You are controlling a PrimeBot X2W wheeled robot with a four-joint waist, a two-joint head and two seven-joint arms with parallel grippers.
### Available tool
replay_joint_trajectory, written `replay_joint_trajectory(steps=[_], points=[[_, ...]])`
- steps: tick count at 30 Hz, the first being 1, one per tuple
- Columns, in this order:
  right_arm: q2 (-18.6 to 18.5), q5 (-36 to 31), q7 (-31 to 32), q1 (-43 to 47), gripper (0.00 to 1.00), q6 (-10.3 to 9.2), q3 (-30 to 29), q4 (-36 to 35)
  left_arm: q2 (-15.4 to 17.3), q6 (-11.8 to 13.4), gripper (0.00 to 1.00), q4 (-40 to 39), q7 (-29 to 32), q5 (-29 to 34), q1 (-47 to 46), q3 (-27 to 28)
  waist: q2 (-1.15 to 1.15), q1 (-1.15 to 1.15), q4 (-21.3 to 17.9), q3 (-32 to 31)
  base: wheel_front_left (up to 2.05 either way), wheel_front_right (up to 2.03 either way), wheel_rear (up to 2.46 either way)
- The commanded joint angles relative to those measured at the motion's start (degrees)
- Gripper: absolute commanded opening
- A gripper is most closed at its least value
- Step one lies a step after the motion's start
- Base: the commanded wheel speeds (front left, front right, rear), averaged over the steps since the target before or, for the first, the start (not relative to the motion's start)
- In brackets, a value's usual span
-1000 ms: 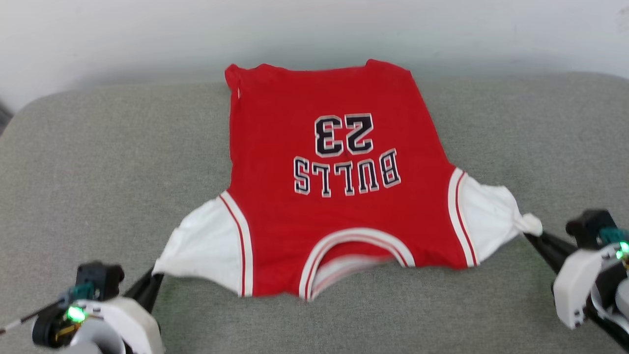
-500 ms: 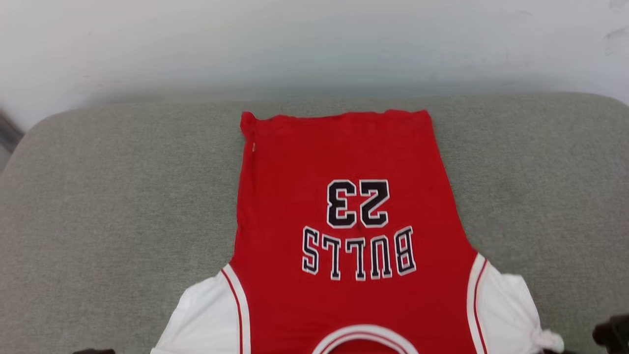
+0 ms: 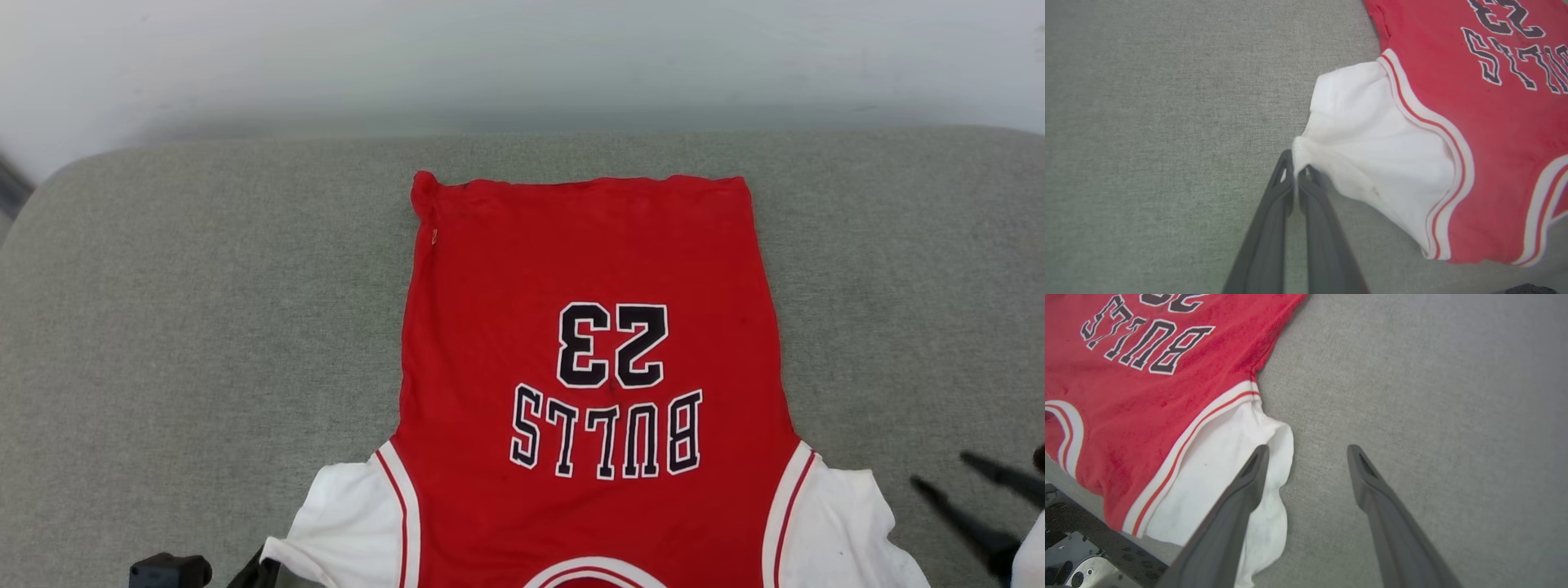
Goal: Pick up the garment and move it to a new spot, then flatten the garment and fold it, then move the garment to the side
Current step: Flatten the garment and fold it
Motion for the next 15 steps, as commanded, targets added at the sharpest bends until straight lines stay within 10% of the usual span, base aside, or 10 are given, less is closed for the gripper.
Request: replay_joint_trajectory(steps=[1, 9, 15], points=[[-0.64, -1.16, 0.67, -2.14, 1.00, -0.04, -2.09, -1.67, -0.07, 0.40, 0.00, -0.42, -0.14, 0.68, -1.11, 0.23, 0.00, 0.00, 0.72, 1.06, 0.00, 0.00, 0.00], [-0.76, -7.63, 11.33, -20.06, 1.00, -0.04, -15.06, -11.46, -0.65, 1.80, 0.00, -5.23, -0.14, 6.27, -6.81, 0.60, 0.00, 0.00, 4.68, 8.90, 0.00, 0.00, 0.00], [2.25, -10.96, 26.92, -39.80, 1.00, -0.04, -12.17, -7.29, -2.57, 1.61, 0.00, -7.41, -0.13, 9.24, -11.70, 0.25, 0.00, 0.00, 9.06, 16.17, 0.00, 0.00, 0.00]])
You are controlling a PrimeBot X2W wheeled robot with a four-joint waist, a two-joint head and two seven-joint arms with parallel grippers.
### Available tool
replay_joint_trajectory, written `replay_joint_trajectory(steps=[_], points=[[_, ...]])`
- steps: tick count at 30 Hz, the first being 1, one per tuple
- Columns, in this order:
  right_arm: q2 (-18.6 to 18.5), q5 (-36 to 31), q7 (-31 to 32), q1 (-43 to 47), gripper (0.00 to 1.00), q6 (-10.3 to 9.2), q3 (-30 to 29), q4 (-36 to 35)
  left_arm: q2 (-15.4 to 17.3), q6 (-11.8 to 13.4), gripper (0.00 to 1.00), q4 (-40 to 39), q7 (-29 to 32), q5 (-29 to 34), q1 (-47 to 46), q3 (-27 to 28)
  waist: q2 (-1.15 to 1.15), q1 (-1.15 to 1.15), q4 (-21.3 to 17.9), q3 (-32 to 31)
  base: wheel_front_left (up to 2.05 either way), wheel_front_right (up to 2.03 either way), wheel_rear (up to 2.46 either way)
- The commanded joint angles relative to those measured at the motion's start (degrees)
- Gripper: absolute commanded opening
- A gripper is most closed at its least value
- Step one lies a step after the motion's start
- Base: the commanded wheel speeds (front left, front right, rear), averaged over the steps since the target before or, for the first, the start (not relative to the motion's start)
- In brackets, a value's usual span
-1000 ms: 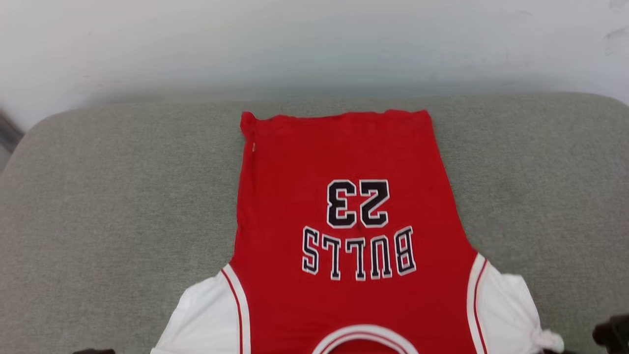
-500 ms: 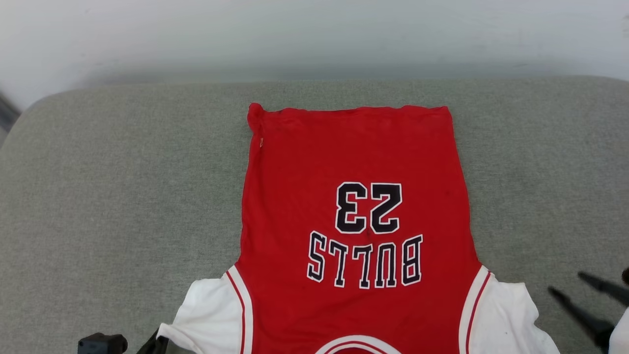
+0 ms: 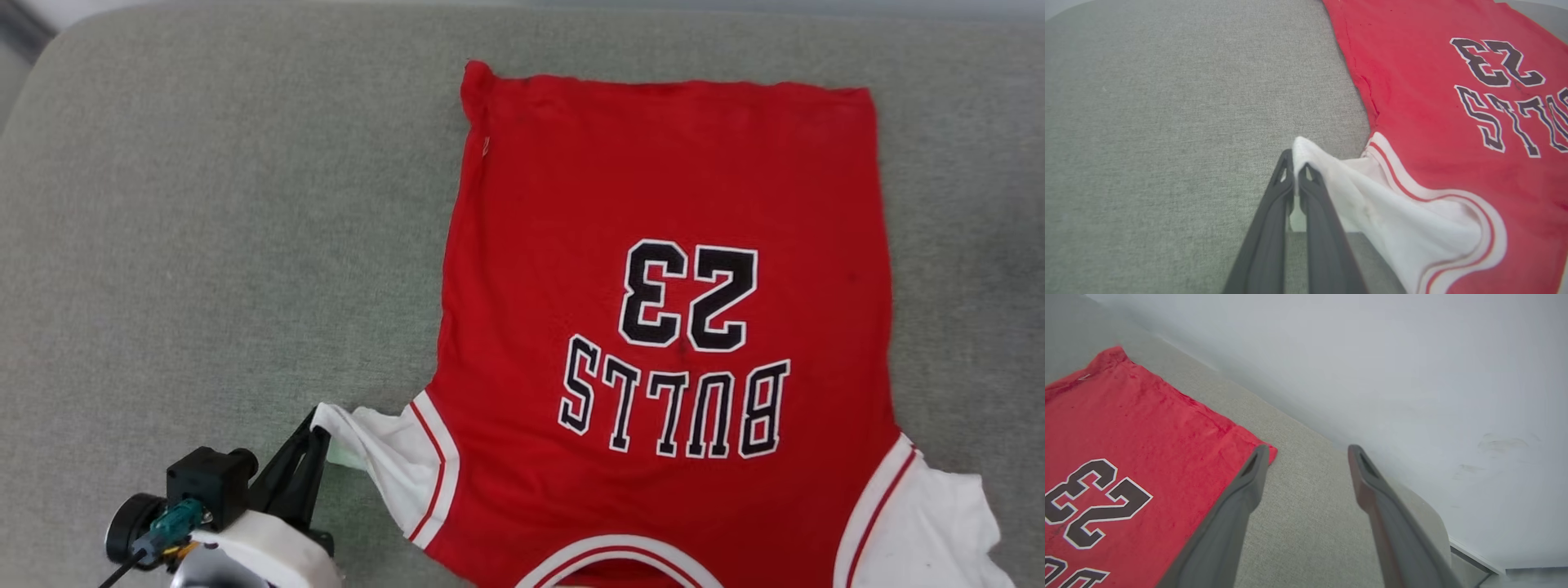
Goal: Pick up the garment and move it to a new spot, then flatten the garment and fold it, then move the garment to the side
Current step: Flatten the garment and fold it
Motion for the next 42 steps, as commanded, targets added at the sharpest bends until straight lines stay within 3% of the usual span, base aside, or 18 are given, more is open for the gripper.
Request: replay_joint_trajectory(steps=[1, 10, 17, 24, 25, 26, 34, 38, 42], points=[[1.09, 0.89, 3.68, -3.23, 1.00, -0.03, 1.65, 1.71, -0.61, 0.15, 0.00, -0.39, -0.13, 0.68, -1.38, 0.18, 0.00, -0.01, 3.87, 4.93, 0.00, 0.00, 0.00], [4.00, 2.29, 33.47, -23.96, 1.00, -0.03, 11.66, 14.60, -3.97, -0.16, 0.00, -2.27, -0.14, 4.62, -5.24, 1.50, 0.00, -0.01, 8.23, 13.21, 0.00, 0.00, 0.00], [9.35, -0.04, 40.52, -29.16, 1.00, -0.03, 10.02, 22.81, -6.22, -0.59, 0.00, -3.33, -0.13, 6.98, -6.61, 2.99, 0.00, -0.01, 9.84, 18.38, 0.00, 0.00, 0.00], [12.73, -0.62, 40.44, -20.83, 1.00, -0.03, 10.85, 29.44, -7.74, -1.65, 0.00, -2.05, 0.05, 8.99, -7.76, 3.11, 0.00, -0.01, 10.04, 20.20, 0.00, 0.00, 0.00], [12.64, -0.64, 39.93, -20.53, 0.46, -0.03, 11.00, 29.52, -7.82, -1.85, 0.00, -1.74, 0.05, 9.14, -7.82, 3.12, 0.00, -0.01, 9.94, 19.90, 0.00, 0.00, 0.00], [12.61, -0.65, 39.27, -20.73, 0.00, -0.03, 10.81, 29.47, -7.86, -1.91, 0.00, -1.41, 0.05, 9.22, -7.84, 3.09, 0.00, -0.01, 9.80, 19.46, 0.00, 0.00, 0.00], [12.44, 2.11, 31.45, -24.76, 0.00, -0.03, 11.90, 26.80, -7.13, -1.38, 0.00, 0.02, -0.01, 8.71, -4.08, 4.57, 0.00, -0.01, 6.55, 11.02, 0.00, 0.00, 0.00], [8.64, 5.18, 28.30, -21.46, 0.00, -0.03, 17.38, 23.41, -6.09, -0.52, 0.00, 0.20, -0.02, 7.94, -1.15, 5.34, 0.00, -0.01, 4.50, 5.68, 0.00, 0.00, 0.00], [2.44, 10.23, 24.23, -16.19, 0.00, -0.03, 21.58, 17.01, -4.91, 0.28, 0.00, -0.01, 0.00, 6.95, 1.83, 5.90, 0.00, -0.01, 2.48, 1.42, 0.00, 0.00, 0.00]])
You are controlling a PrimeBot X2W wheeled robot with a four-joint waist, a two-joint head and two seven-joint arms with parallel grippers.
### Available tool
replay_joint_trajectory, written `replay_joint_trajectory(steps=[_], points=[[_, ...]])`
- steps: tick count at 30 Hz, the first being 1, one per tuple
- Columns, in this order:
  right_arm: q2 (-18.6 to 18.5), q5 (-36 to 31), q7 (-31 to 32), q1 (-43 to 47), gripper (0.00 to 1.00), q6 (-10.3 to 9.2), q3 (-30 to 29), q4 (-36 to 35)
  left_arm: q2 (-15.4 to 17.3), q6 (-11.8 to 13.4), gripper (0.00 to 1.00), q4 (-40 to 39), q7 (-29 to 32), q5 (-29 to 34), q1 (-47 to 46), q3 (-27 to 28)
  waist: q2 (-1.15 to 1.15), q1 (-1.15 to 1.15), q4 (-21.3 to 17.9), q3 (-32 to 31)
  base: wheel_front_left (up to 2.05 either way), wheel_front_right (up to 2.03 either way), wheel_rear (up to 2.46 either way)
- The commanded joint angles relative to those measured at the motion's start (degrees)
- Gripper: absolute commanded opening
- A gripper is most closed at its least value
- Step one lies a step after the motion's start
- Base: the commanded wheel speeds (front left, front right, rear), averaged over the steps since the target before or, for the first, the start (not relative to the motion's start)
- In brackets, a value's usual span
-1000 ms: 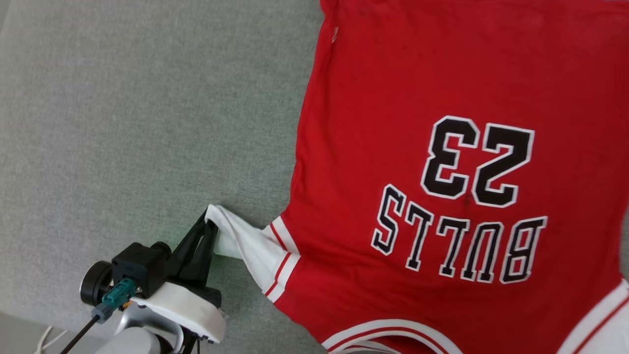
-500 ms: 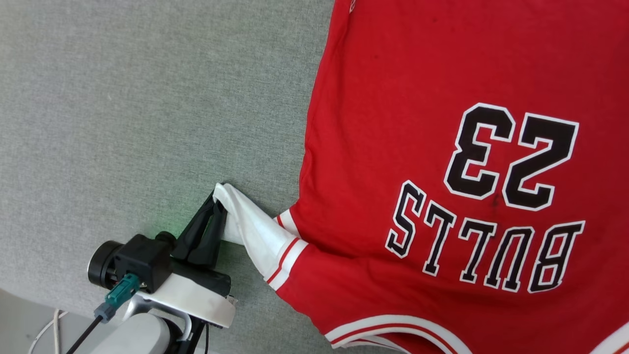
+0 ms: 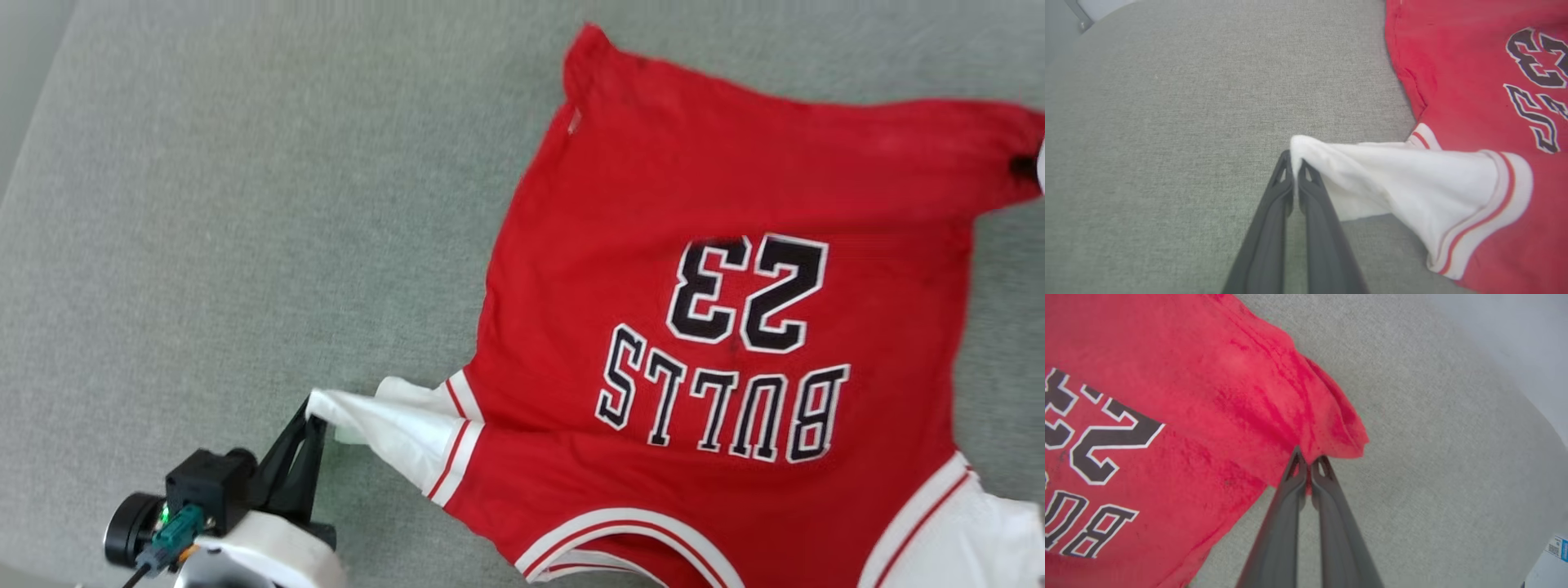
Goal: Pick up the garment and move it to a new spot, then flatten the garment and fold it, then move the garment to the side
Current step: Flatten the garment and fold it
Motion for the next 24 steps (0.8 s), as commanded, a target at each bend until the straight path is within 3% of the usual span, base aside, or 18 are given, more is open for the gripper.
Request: replay_joint_trajectory(steps=[1, 5, 11, 12, 17, 24], points=[[-1.11, 0.45, -0.52, 1.56, 0.00, -0.03, 0.48, -0.88, 0.46, 0.42, 0.00, -0.04, 0.04, -0.21, 0.73, 0.29, 0.00, 0.00, -2.89, -3.84, 0.00, 0.00, 0.00], [-8.17, 4.29, -5.33, 9.92, 0.00, -0.03, 1.45, -6.22, 1.59, 1.20, 0.00, -0.45, 0.21, -1.07, 3.07, 0.83, 0.00, 0.00, -4.94, -6.70, 0.00, 0.00, 0.00], [-14.57, 8.64, -12.67, 25.51, 0.00, -0.03, -0.46, -9.80, 2.85, 2.24, 0.00, -1.14, 0.26, -2.19, 5.81, 1.92, 0.00, 0.00, -7.75, -9.09, 0.00, 0.00, 0.00], [-16.01, 9.85, -15.07, 33.81, 0.00, -0.02, -0.51, -10.94, 3.24, 2.54, 0.00, -1.10, 0.20, -2.66, 7.06, 2.35, 0.00, 0.00, -9.10, -9.96, 0.00, 0.00, 0.00], [-15.91, 11.34, -18.33, 46.27, 0.00, -0.03, -1.80, -9.44, 3.32, 2.65, 0.00, -1.29, 0.10, -3.08, 7.94, 2.87, 0.00, 0.00, -10.39, -10.67, 0.00, 0.00, 0.00], [-11.59, 11.99, -20.71, 58.02, 0.00, -0.03, -4.65, -6.93, 3.31, 2.19, 0.00, -1.31, 0.01, -2.80, 7.85, 3.08, 0.00, 0.00, -10.95, -9.79, 0.00, 0.00, 0.00]])
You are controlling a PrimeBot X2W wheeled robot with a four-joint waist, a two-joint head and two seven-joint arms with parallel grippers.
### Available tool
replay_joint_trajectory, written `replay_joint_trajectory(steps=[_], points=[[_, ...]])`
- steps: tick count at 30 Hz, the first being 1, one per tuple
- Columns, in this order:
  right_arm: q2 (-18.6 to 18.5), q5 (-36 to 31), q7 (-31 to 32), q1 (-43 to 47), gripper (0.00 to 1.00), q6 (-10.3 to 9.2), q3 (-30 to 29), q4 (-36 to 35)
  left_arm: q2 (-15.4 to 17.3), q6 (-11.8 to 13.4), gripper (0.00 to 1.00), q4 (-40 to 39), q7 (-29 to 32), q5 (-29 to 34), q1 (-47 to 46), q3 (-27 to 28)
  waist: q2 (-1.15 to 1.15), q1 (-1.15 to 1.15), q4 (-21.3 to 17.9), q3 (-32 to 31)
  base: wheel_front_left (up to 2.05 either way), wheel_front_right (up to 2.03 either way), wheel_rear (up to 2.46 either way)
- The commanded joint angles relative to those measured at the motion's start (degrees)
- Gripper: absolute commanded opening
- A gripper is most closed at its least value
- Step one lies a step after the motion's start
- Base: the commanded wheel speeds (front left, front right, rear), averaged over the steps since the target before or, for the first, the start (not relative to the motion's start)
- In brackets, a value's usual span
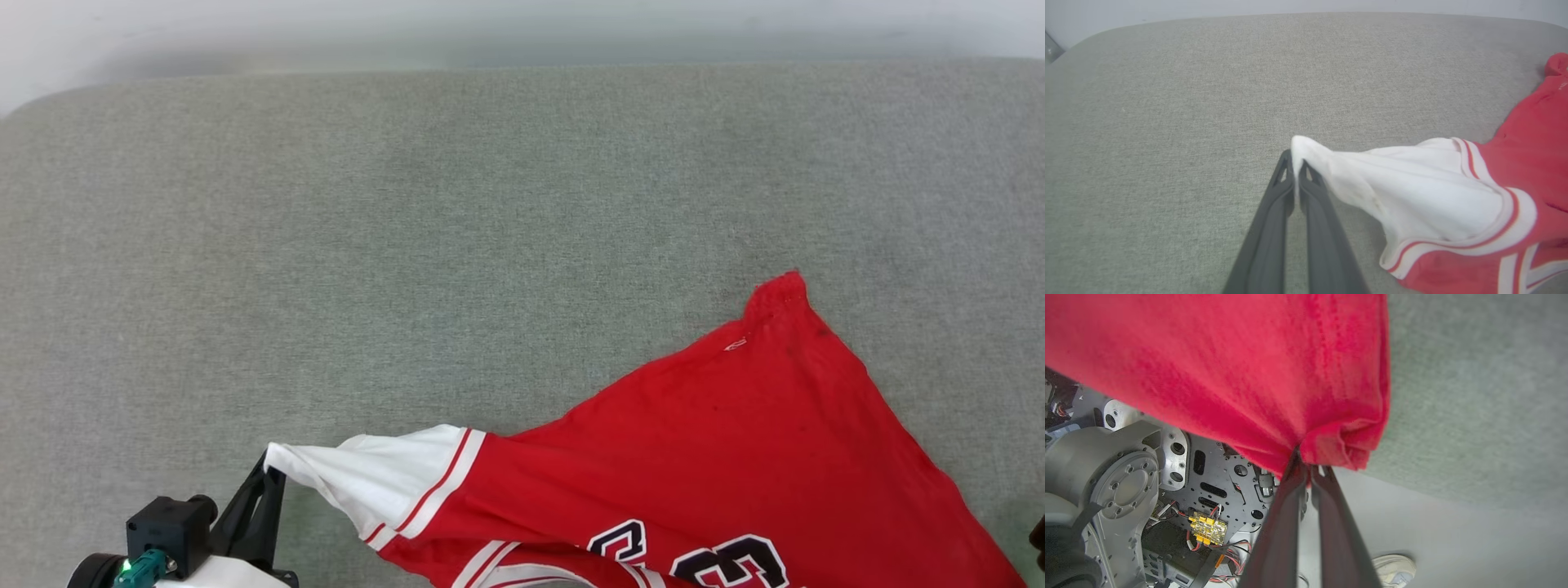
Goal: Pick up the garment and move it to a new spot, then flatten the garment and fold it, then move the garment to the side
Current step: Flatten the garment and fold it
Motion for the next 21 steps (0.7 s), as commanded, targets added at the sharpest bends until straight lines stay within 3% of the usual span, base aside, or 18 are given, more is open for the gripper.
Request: replay_joint_trajectory(steps=[1, 2, 3, 14, 21], points=[[0.99, -1.05, -0.66, 0.85, 0.00, -0.04, -1.73, 0.62, 0.12, -0.16, 0.00, 0.03, -0.23, 0.02, 0.05, 0.21, 0.00, 0.01, -0.34, 0.42, 0.00, 0.00, 0.00], [1.55, -1.45, -1.15, 0.49, 0.03, -0.04, -2.90, 0.60, 0.13, -0.23, 0.00, 0.14, -0.23, 0.06, -0.05, 0.14, 0.00, 0.01, -0.41, 0.47, 0.00, 0.00, 0.00], [2.02, -1.82, -1.49, -0.13, 1.00, -0.04, -4.00, 0.18, 0.15, -0.29, 0.00, 0.22, -0.23, 0.10, -0.17, 0.09, 0.00, 0.01, -0.50, 0.47, 0.00, 0.00, 0.00], [1.80, -6.41, -0.29, -12.99, 1.00, -0.03, -16.81, -12.68, -0.48, -0.57, 0.00, 0.06, 0.11, 0.68, -1.69, -0.79, 0.00, 0.01, 0.50, 1.17, 0.00, 0.00, 0.00], [4.30, -9.19, 11.72, -27.40, 1.00, -0.03, -11.74, -15.31, -1.33, -1.40, 0.00, 0.02, 0.56, 1.91, -4.83, -1.94, 0.00, 0.01, 2.87, 4.39, 0.00, 0.00, 0.00]])
